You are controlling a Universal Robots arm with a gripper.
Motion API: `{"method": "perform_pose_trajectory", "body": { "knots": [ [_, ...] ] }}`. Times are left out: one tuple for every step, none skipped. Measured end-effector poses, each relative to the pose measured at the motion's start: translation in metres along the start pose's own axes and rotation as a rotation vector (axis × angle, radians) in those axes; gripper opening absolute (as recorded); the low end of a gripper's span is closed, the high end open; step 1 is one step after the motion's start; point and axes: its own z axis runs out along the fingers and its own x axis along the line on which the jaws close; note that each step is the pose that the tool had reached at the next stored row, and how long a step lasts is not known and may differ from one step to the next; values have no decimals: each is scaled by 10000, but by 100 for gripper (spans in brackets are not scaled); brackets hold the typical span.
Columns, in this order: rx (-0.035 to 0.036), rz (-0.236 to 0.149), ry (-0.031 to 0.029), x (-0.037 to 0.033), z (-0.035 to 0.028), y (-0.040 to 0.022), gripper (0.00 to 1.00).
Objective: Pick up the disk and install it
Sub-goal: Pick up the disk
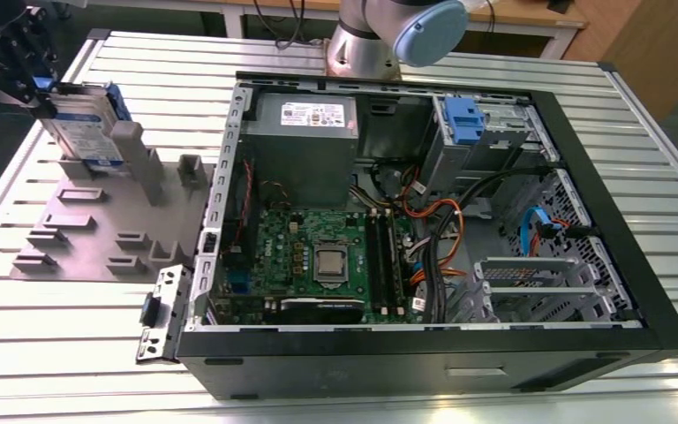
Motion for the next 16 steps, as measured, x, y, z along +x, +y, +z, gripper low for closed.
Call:
{"method": "perform_pose_trajectory", "body": {
  "knots": [
    [0,0,0,0,0,0,36],
    [0,0,0,0,-1,0,36],
    [-2,1,1,0,-2,0,36],
    [-2,0,1,0,-3,0,36],
    [-4,0,2,0,-7,1,36],
    [-7,0,3,0,-15,1,36],
    [-4,0,2,-1,-20,0,36],
    [-2,0,1,-1,-27,0,36],
    [-2,0,1,-1,-38,1,36],
    [-2,0,1,-2,-50,1,36],
    [-2,0,1,-3,-62,1,36],
    [-2,0,1,-3,-74,1,36],
    [-2,0,1,-3,-84,1,36],
    [-3,1,1,-4,-94,2,36],
    [-3,0,1,-4,-101,1,36],
    [-1,0,0,-4,-103,1,36]
  ]
}}
